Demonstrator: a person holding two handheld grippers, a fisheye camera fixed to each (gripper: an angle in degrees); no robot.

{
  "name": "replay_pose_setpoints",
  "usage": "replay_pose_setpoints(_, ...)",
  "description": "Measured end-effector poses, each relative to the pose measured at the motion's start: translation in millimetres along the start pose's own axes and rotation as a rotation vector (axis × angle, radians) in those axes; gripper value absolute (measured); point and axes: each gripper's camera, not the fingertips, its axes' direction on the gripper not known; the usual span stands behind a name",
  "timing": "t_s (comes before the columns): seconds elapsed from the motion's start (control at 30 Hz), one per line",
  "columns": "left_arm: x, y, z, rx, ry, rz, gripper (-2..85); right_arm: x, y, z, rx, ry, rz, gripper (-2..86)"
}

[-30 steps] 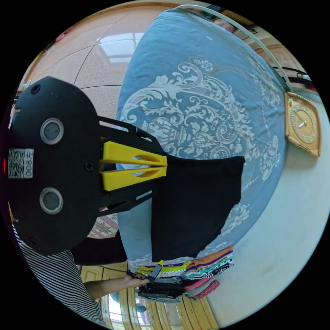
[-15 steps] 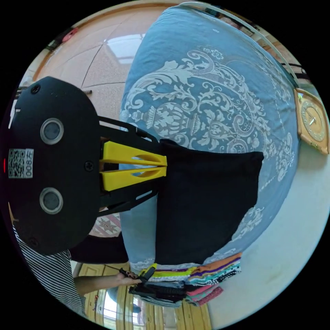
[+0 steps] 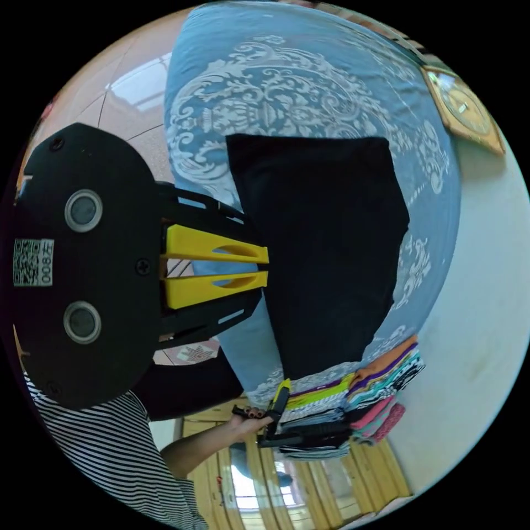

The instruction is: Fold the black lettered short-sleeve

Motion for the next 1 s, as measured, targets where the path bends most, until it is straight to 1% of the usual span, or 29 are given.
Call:
replay_pose_setpoints(0.07, 13.0, -7.0, -2.8, -0.015, -0.045, 0.034, 3.2, 3.3, 5.8, 1.4, -0.002, -0.009, -0.001, 5.9)
replay_pose_setpoints(0.17, 5.5, -5.7, -18.8, -0.019, -0.11, -0.019, 4.3, 3.1, 12.1, 4.7, -0.02, 0.01, -0.026, 5.8)
replay_pose_setpoints(0.27, -31.9, 15.1, -54.1, 0.04, -0.11, -0.17, 5.5, 1.0, 17.9, 8.6, -0.035, 0.038, -0.052, 5.7)
replay_pose_setpoints(0.33, -69.9, 38.4, -87.0, 0.112, -0.086, -0.308, 6.2, 1.5, 22.6, 10.7, -0.036, 0.042, -0.055, 5.7)
replay_pose_setpoints(0.4, -95.5, 51.7, -106.1, 0.151, -0.068, -0.39, 6.5, 1.9, 29.1, 13.2, -0.036, 0.047, -0.06, 5.6)
replay_pose_setpoints(0.5, -124.5, 52.9, -115.6, 0.125, -0.046, -0.47, 6.5, 0.8, 35.1, 16.4, -0.045, 0.062, -0.069, 5.2)
replay_pose_setpoints(0.57, -132.3, 44.2, -112.6, 0.08, -0.027, -0.481, 5.7, -0.2, 38.1, 18.6, -0.054, 0.073, -0.076, 4.4)
replay_pose_setpoints(0.7, -135.4, 27.8, -135.8, 0.067, 0.003, -0.472, 3.2, 2.8, 43.9, 22.7, -0.079, 0.06, -0.073, 2.5)
replay_pose_setpoints(0.83, -131.1, 25.4, -178.6, 0.133, 0.103, -0.472, 2.0, 5.5, 53.2, 19.6, -0.085, 0.026, -0.081, 1.6)
replay_pose_setpoints(1.0, -108.5, 14.9, -228.5, 0.149, 0.133, -0.438, 1.5, 10.3, 78.5, 1.8, -0.077, -0.065, -0.082, 1.1)
